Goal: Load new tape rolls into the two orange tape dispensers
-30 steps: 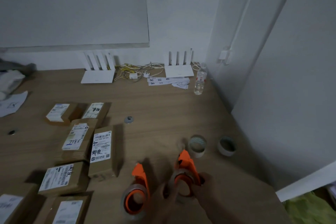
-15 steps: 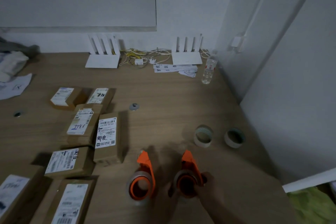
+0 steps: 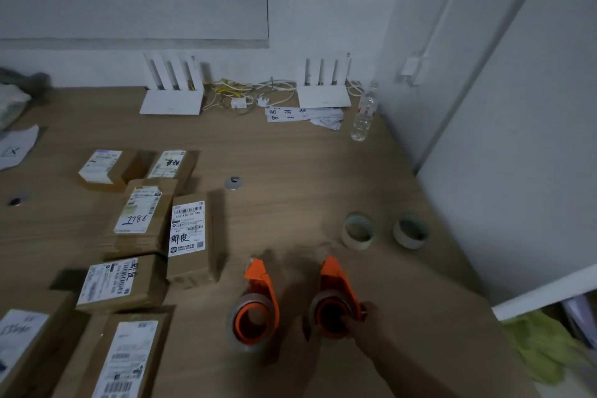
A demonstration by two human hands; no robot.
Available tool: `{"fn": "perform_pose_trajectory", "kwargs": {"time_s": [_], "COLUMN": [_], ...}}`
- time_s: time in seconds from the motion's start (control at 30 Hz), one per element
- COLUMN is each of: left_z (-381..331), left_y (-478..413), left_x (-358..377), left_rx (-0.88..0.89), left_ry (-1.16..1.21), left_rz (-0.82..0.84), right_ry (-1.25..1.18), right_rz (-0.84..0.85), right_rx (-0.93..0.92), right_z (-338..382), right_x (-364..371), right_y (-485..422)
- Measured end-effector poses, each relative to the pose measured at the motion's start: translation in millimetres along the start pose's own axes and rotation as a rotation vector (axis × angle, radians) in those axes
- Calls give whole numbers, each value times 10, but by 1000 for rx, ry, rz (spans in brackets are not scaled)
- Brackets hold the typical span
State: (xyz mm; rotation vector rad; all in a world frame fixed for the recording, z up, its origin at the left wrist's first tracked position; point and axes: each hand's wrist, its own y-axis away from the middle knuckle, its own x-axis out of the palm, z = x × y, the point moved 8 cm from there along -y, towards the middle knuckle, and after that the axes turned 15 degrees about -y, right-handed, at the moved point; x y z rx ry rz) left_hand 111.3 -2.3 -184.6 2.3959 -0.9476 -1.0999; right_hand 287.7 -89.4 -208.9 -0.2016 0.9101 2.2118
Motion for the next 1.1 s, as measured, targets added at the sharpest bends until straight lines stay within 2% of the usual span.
{"fn": "perform_pose_trajectory", "kwargs": {"time_s": [0.13,0.47,0.63,0.9,1.1], "left_z": [26,-164,-295,-543,-851], "left_y": [81,391,847,1596,2043], "left_x": [-73,-390,-337,-260,-541], "left_rx": [17,100,176,188,289], "left_ry": [12,102,134,295,360], "left_rz": [-32,-305,-368,-414,-513], "right_ry": [-85,-234,-201,-344,-526], "right_rz": [-36,-35,47,146,205], "right_rx": [-26,-325,-493,-627,-719], "right_z": [-324,598,692,921,1154], "right_x": [3,-254,-459,-837,-1046], "right_y": [-201,660,1002,1691,2179]}}
